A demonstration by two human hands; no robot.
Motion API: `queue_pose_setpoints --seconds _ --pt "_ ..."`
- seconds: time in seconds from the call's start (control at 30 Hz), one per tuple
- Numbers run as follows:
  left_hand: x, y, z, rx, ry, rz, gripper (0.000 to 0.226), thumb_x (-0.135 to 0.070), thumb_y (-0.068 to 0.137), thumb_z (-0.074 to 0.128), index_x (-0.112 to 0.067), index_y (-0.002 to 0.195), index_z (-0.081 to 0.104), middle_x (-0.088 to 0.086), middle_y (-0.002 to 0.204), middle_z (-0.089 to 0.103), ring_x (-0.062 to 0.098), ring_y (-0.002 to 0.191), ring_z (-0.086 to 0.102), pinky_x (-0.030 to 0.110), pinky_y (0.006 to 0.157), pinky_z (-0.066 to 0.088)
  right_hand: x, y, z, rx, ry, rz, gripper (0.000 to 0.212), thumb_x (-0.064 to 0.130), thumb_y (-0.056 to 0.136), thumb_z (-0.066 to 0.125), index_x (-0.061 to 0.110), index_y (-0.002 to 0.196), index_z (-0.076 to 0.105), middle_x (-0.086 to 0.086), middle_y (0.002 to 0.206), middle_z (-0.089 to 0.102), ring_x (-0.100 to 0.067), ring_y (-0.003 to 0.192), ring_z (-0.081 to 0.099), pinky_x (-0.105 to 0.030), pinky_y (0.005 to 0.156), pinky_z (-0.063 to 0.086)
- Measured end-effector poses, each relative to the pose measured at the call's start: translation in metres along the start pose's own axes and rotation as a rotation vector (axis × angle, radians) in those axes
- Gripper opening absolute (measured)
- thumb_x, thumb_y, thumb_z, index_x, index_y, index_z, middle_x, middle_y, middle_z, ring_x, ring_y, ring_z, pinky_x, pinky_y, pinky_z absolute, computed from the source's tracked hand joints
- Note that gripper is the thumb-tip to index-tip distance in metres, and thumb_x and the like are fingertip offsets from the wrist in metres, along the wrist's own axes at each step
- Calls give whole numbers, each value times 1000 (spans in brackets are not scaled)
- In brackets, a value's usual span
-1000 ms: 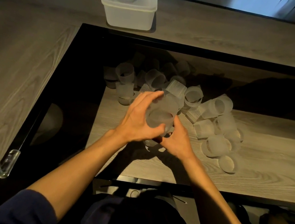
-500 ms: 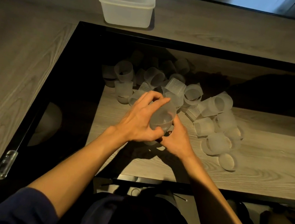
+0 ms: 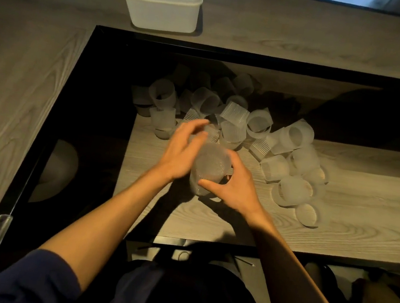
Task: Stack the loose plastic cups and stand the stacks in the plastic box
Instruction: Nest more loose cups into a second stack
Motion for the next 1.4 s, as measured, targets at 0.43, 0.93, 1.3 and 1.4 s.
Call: queue_pose_setpoints --seconds 0.43,0.93,1.3,1.4 --pt "103 25 -11 106 729 -351 73 -48 90 66 -32 153 34 12 157 26 39 141 30 53 108 38 4 1 -6 29 -44 15 88 40 70 93 34 144 45 27 132 52 11 122 48 -5 96 36" --pt "88 33 10 10 447 -229 39 -35 90 74 -17 107 43 5 115 44 20 94 49 33 78 43 4 1 -6 17 -71 24 88 40 70 92 36 144 45 31 127 52 17 120 48 -6 92 40" --pt "125 25 3 -46 264 -511 69 -31 80 85 -17 134 45 12 139 45 26 108 59 41 93 55 3 -1 -5 11 -88 20 86 40 70 92 33 142 45 31 125 52 21 116 47 1 91 36" --pt "132 21 8 0 196 -577 75 -45 85 76 -23 147 38 14 146 47 33 123 57 46 100 52 3 0 -5 6 -89 16 85 40 70 93 34 141 46 32 123 53 21 116 48 1 92 36"
Point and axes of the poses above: each hand's wrist, its own y-axis towards the middle knuckle, its own z-axis out of the palm, x = y × z, the point moved 10 cm from there along y, towards the middle knuckle
